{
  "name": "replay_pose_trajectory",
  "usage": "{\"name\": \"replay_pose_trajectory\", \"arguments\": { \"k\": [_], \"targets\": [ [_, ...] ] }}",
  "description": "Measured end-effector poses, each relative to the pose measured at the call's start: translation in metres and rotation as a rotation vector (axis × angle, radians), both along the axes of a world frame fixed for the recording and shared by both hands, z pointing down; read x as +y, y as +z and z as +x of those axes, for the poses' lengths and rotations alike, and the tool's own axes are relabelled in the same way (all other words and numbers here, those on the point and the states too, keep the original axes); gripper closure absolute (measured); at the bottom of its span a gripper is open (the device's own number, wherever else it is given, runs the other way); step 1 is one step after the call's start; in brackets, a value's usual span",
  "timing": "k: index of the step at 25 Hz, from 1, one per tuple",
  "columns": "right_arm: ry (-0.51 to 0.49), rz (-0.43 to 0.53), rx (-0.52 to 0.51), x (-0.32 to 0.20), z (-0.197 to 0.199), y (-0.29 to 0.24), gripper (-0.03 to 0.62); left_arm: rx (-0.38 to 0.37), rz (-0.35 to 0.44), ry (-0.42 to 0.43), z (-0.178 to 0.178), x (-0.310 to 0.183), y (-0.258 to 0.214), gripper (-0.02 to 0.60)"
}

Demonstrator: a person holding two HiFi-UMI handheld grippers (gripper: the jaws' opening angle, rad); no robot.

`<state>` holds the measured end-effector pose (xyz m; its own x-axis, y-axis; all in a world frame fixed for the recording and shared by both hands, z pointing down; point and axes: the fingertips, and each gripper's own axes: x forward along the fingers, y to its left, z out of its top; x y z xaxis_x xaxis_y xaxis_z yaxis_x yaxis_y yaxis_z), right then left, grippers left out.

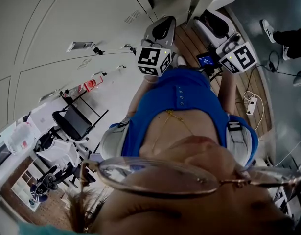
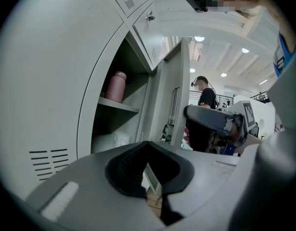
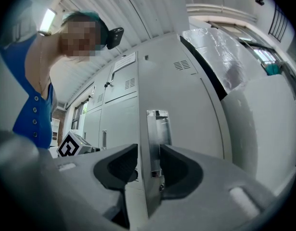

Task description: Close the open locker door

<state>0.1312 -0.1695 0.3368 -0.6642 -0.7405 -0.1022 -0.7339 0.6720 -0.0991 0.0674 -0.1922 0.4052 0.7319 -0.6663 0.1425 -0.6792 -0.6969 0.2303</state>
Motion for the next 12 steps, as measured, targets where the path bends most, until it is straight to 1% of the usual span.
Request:
{"name": "replay_pose_trajectory", "arguments": {
  "k": [4, 12],
  "targets": [
    [-0.009, 0.007, 0.005, -0.003, -0.001, 0.000, 0.467, 0.000, -0.001, -0.017, -0.004, 0.000, 0.000, 0.581],
    [-0.062, 0.020, 0.021, -0.012, -0.016, 0.000, 0.473, -0.008, -0.010, -0.064, -0.017, 0.000, 0.004, 0.581]
  ]
}}
